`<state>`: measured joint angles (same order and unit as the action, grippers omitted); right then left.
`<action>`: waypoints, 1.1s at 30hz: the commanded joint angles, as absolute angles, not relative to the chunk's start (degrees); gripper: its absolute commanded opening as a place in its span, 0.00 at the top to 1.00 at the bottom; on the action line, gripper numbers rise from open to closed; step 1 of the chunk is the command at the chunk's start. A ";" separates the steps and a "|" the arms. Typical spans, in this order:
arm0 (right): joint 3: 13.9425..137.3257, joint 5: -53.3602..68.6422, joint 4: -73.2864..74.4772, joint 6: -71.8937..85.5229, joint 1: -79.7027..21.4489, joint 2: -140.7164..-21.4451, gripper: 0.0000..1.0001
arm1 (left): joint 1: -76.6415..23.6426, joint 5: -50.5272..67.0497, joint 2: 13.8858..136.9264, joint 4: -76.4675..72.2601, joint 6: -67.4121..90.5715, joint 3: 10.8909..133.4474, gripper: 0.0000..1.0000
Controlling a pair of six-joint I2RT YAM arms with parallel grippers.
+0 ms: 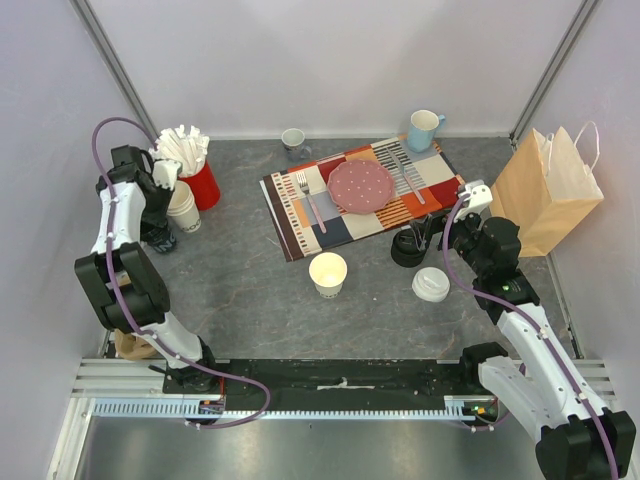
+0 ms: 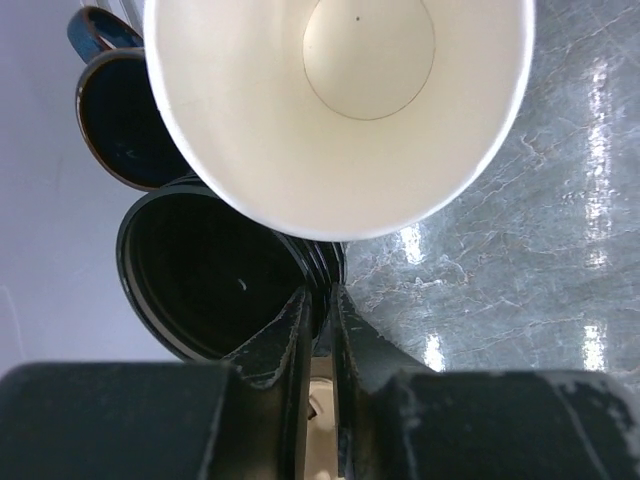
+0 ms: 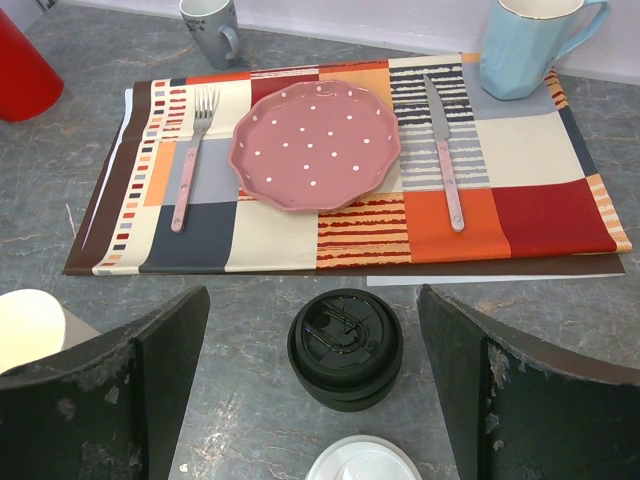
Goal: Pack the takeout coffee
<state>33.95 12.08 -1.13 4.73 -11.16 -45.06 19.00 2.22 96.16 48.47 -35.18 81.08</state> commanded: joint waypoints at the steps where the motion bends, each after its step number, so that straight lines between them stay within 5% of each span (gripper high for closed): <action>1: 36.12 12.83 -1.93 5.10 -11.43 -44.74 0.06 | 19.07 5.19 93.61 50.63 -34.98 85.61 0.82; 15: 36.12 12.83 -1.93 5.01 -11.43 -44.38 0.06 | 19.07 2.29 96.15 50.27 -36.74 85.25 0.78; 33: 36.12 13.01 -1.93 5.10 -11.43 -44.12 0.06 | 18.99 1.84 96.85 50.27 -37.00 84.90 0.86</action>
